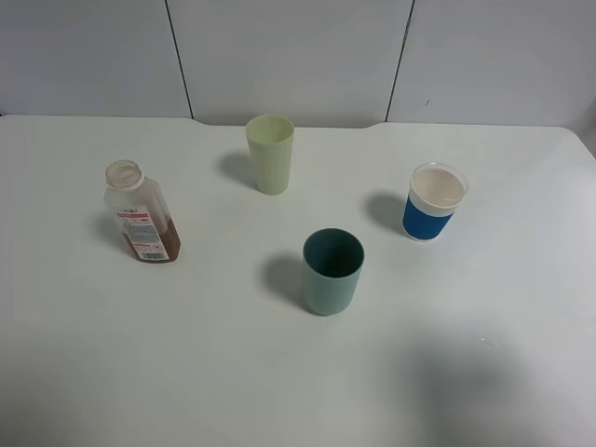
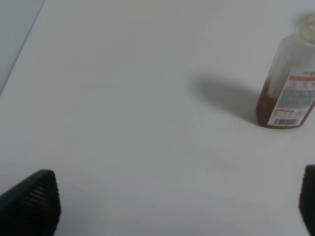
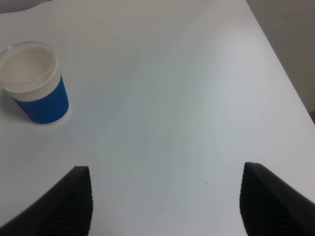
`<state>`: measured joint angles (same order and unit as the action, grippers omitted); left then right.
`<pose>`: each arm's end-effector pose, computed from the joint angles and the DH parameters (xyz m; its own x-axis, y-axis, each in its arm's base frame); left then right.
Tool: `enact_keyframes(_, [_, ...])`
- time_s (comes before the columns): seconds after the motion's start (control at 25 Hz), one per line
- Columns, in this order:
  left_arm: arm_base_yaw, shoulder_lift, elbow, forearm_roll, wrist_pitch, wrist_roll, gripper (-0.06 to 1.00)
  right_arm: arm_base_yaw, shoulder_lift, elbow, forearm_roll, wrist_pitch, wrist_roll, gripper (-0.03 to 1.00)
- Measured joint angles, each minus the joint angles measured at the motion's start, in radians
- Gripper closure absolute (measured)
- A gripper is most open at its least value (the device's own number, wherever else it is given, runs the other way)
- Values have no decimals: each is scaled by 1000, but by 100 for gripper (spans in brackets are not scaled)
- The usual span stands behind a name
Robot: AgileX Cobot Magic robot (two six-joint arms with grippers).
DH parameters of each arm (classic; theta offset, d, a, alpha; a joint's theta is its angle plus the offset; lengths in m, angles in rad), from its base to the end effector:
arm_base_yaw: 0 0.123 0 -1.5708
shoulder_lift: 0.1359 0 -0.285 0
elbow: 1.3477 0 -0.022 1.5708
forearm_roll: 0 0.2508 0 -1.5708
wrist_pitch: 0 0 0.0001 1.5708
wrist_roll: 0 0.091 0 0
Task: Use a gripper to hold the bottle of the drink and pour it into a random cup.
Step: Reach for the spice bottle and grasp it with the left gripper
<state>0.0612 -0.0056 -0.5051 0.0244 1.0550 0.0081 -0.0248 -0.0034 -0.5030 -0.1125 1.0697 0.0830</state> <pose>-0.0062 0.0016 0.2792 -0.4419 -0.0069 -0.8970 -0.0713 0.9971 0.0274 -0.0066 -0.0088 0.2778 -0.4524 0.0399 -0.8909 0.1254 0.9919 -0.0193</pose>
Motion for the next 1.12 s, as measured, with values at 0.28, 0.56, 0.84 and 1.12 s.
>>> enact_keyframes(0.28, [0, 0, 0, 0, 0, 0, -3, 0, 0, 0, 0, 0, 0, 33])
enact_keyframes(0.56, [0, 0, 0, 0, 0, 0, -3, 0, 0, 0, 0, 0, 0, 33])
enact_keyframes(0.84, [0, 0, 0, 0, 0, 0, -3, 0, 0, 0, 0, 0, 0, 33])
enact_keyframes(1.12, [0, 0, 0, 0, 0, 0, -3, 0, 0, 0, 0, 0, 0, 33])
